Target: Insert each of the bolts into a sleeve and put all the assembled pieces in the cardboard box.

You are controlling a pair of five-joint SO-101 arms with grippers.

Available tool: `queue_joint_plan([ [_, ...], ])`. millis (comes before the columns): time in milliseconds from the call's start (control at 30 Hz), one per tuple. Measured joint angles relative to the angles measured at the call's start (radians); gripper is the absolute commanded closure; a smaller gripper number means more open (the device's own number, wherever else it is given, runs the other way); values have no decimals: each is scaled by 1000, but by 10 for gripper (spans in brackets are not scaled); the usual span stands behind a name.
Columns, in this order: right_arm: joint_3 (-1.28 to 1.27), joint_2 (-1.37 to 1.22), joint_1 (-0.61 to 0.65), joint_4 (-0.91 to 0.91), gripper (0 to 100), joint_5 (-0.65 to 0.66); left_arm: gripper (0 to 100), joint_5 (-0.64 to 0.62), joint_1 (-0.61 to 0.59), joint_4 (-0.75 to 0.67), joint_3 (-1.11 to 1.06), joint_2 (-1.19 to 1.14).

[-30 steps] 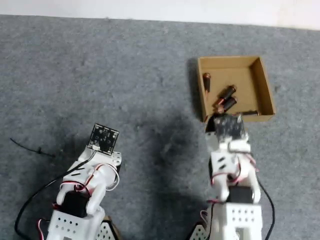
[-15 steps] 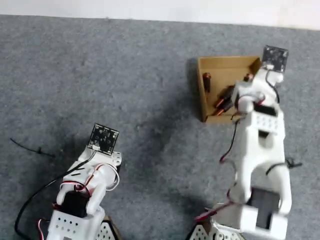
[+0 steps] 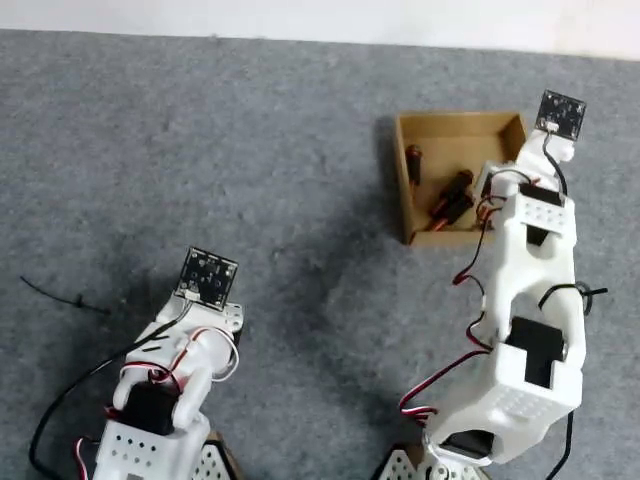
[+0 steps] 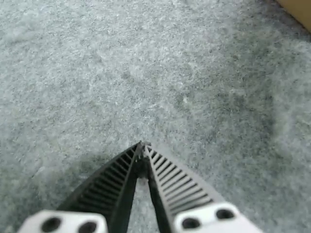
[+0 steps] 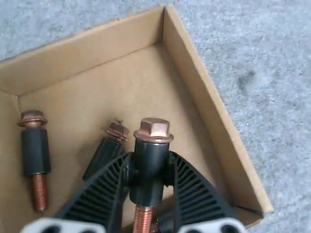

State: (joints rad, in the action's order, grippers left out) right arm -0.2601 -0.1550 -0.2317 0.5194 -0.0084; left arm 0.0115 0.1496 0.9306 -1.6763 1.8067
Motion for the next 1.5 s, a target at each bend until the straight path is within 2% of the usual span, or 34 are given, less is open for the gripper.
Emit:
queue_joint_plan([
  [233, 2, 0, 2, 5, 817, 0, 993, 0, 0, 0, 0, 0],
  [733, 25, 6, 0, 198, 814, -2, 993, 0, 0, 0, 0, 0],
  [933, -6, 196, 29, 229, 814, -2, 993, 0, 0, 0, 0, 0],
  [1200, -364, 580, 169, 206, 814, -2, 993, 0, 0, 0, 0, 0],
  [1500, -911, 1039, 233, -44, 814, -2, 993, 0, 0, 0, 0, 0],
])
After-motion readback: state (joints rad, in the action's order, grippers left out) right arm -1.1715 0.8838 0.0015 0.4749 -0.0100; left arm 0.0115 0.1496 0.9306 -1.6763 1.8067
